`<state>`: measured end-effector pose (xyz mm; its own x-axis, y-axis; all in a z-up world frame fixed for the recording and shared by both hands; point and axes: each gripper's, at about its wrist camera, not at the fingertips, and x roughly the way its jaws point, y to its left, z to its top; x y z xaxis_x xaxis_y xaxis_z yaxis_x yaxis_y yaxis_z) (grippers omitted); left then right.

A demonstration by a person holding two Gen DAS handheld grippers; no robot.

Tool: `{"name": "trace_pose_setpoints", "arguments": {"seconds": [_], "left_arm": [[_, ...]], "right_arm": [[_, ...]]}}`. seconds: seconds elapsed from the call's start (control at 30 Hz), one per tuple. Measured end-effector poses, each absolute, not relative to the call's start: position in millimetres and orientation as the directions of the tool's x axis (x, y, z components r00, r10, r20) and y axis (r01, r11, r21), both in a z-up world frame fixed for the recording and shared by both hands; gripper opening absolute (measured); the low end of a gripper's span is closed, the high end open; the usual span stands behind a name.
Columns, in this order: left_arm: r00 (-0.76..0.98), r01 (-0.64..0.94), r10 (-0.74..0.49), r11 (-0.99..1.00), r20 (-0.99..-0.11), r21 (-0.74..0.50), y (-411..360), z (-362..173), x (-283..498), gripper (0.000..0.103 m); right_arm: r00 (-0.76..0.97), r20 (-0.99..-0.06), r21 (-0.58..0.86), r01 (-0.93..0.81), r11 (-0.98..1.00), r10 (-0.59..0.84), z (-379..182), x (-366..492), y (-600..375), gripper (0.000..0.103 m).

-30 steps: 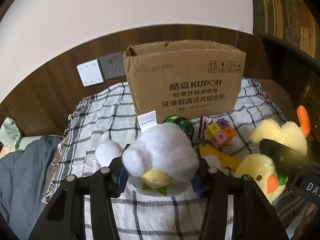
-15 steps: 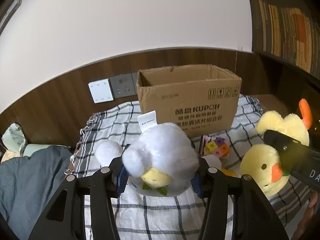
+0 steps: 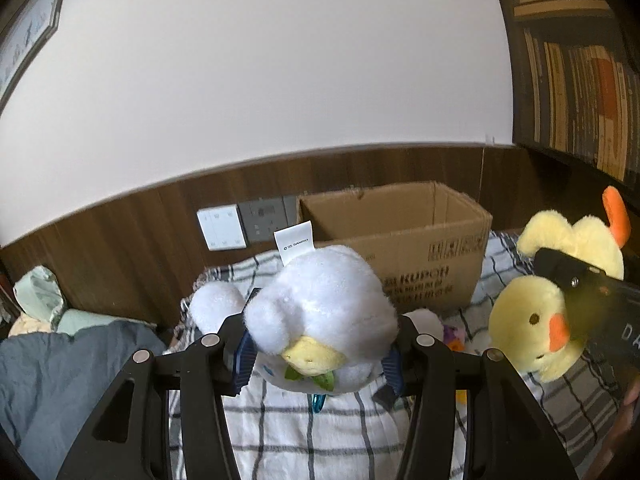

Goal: Organize objects
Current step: 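Lift the duck with the right gripper while the left gripper lifts the bunny toward the box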

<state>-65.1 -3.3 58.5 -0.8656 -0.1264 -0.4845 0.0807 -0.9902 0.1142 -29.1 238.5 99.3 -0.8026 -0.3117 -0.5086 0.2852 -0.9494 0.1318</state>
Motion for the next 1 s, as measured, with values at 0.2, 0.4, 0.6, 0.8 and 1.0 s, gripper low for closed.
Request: {"name": "trace_pose_setpoints", "arguments": {"seconds": [0.2, 0.4, 0.6, 0.8, 1.0], "left_arm": [[-0.890, 0.104, -0.146, -0.987, -0.433, 0.119, -7, 78, -72, 0.051], [-0.906, 0.099, -0.139, -0.988, -0.399, 0.119, -9, 90, -84, 0.051], [-0.920, 0.097, -0.139, -0.987, -0.367, 0.131, -6, 99, -101, 0.051], [-0.930, 0.080, -0.123, -0.987, -0.347, 0.137, -2, 105, -119, 0.051], [-0.933, 0.078, -0.117, -0.989, -0.339, 0.128, -2, 112, -137, 0.051]], "right_arm": [[-0.835, -0.467, 0.115, 0.268, -0.956, -0.290, 119, -41, 237, 0.060], [-0.852, -0.437, 0.113, 0.266, -0.957, -0.288, 131, -55, 234, 0.060], [-0.874, -0.386, 0.116, 0.271, -0.955, -0.295, 143, -73, 235, 0.060], [-0.891, -0.363, 0.103, 0.252, -0.962, -0.272, 152, -93, 233, 0.060], [-0.887, -0.375, 0.105, 0.250, -0.962, -0.271, 153, -116, 227, 0.060]]}}
